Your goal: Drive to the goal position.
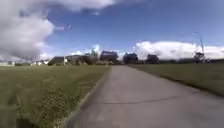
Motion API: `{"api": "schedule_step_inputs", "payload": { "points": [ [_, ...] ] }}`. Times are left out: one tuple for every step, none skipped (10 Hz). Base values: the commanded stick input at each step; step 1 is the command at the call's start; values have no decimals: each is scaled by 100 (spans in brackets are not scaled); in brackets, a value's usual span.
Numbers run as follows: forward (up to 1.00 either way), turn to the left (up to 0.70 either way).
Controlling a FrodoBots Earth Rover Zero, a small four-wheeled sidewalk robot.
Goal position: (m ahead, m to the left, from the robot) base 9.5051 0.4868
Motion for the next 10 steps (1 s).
{"api": "schedule_step_inputs", "payload": {
  "points": [
    [70, 0],
    [70, 0],
    [70, 0],
    [70, 0],
    [70, 0],
    [70, 0],
    [70, 0],
    [70, 0],
    [70, 0],
    [70, 0]
  ]
}}
